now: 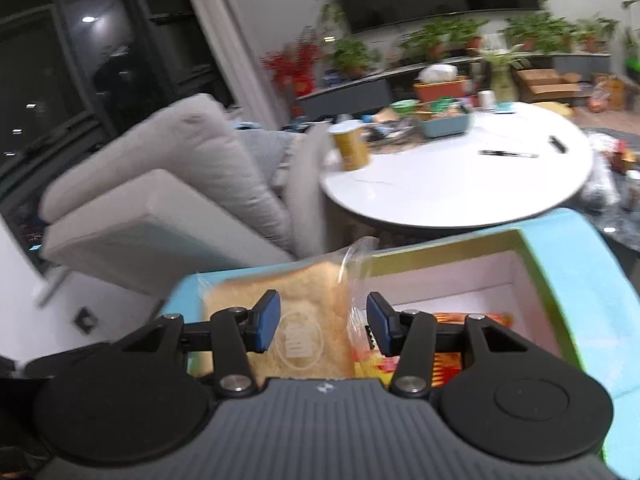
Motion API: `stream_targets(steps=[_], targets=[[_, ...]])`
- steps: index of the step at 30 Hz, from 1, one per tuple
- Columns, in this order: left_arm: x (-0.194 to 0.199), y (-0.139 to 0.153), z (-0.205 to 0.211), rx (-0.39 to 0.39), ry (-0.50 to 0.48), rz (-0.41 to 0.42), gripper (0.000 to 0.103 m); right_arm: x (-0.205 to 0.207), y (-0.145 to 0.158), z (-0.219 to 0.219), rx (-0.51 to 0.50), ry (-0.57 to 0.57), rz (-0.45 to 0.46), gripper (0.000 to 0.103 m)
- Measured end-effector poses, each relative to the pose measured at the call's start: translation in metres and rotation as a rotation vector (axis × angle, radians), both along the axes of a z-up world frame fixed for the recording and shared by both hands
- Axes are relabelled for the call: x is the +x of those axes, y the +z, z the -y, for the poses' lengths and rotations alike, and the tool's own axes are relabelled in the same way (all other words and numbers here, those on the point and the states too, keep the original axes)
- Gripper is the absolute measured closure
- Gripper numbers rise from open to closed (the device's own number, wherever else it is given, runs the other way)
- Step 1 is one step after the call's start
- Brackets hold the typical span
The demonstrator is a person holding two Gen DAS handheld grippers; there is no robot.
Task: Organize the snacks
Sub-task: 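Lower the toast bag into the green box and open the right gripper, then move the right gripper back to the pile over the red chip bag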
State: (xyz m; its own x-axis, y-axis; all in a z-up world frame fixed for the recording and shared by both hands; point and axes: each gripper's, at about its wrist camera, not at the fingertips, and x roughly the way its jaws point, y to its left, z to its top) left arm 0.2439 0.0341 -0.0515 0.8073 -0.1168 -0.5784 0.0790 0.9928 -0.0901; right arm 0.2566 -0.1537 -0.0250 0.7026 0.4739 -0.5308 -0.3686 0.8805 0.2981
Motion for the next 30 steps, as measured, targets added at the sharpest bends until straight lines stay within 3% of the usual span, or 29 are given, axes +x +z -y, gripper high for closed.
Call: stream_targets(steps=[18,22,30], targets=[[-0.047,0.026,0.016,0.018,-0.058,0.067,0.037,-0.053,0.032,0.023,0.018,0.040,0.035,0.051],[-0.065,0.033,0.018,0.009,-0.062,0.077,0.037,-0.072,0.042,0.027,0.054,0.058,0.020,0.051],[-0.112,0.031,0.027,-0.016,-0.073,0.058,0.037,-0.125,0.048,0.047,0.018,0.055,0.044,0.049]])
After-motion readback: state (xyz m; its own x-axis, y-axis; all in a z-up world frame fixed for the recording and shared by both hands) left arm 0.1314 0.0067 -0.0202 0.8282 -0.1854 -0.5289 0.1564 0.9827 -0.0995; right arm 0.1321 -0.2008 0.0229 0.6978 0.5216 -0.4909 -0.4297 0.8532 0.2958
